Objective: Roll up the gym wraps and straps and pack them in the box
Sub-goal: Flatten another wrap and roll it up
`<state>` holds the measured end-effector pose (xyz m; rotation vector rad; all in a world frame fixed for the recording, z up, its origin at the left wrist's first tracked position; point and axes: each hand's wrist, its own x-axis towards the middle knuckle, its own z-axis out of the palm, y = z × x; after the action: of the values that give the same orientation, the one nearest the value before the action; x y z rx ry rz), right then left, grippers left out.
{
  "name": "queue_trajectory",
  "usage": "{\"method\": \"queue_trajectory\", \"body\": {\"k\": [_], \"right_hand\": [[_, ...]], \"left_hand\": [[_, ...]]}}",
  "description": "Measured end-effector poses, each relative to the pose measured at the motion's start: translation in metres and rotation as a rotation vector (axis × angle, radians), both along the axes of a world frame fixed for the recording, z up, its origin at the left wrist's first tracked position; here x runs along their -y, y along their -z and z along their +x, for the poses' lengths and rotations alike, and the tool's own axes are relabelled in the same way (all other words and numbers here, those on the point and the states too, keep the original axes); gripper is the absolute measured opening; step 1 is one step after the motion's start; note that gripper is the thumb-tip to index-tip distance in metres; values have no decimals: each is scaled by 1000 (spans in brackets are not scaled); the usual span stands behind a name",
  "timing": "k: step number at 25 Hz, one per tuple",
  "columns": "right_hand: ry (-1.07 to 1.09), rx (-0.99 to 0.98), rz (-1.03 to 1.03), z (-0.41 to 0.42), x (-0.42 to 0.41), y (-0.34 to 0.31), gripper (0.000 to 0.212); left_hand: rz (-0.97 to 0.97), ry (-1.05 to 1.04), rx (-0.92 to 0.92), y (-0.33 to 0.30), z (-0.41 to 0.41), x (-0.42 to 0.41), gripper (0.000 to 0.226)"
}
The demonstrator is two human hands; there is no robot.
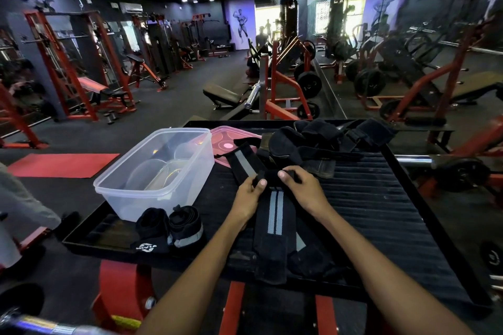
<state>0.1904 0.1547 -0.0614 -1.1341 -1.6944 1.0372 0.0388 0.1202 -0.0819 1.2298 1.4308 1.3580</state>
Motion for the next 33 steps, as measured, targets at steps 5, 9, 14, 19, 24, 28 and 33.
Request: {"method": "queue_trajectory", "body": {"k": [5, 9, 14, 19, 24, 28, 33], "right_hand": [[-57, -78, 26, 0, -1, 2, 25], [-52, -81, -36, -2, -1, 4, 28], [-39, -140, -32, 0, -5, 5, 23], [-90, -197, -53, -1, -5, 3, 18], [-36, -186, -113, 2, -11, 9, 19], [-47, -226, -63, 2, -6, 3, 21], [-79, -221, -96, 1, -8, 5, 15]], "left_hand": [[-9, 40, 105, -7, 2, 5, 34], [64, -6, 29, -6, 0, 5, 27], [38, 48, 163, -2, -2, 2, 26], [3, -41, 218, -5, -1, 1, 34], [94, -18, 94, -5, -5, 1, 30], [-11, 27, 279, -9, 1, 4, 20], [49, -52, 157, -12, 0, 8, 24]]}}
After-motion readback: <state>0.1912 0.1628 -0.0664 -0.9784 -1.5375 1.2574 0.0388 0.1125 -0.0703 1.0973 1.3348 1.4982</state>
